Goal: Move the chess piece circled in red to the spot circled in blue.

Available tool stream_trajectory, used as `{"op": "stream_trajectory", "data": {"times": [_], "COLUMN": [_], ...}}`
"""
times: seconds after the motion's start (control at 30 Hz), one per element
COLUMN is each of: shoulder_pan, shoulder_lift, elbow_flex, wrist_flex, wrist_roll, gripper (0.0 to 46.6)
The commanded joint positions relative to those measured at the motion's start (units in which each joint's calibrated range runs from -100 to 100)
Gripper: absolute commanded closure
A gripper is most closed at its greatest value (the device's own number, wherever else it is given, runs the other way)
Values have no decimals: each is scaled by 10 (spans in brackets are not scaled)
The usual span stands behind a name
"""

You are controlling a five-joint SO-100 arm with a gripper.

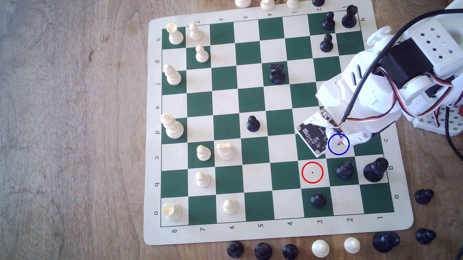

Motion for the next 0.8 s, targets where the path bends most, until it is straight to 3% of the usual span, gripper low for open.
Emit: {"op": "stream_trajectory", "data": {"times": [0.0,0.4,0.77], "shoulder_pan": [-8,-14,-14], "shoulder_lift": [-56,-60,-33], "elbow_flex": [48,164,182], "wrist_flex": [-16,-102,-148], "wrist_roll": [-6,-15,-19], "gripper": [462,462,463]}}
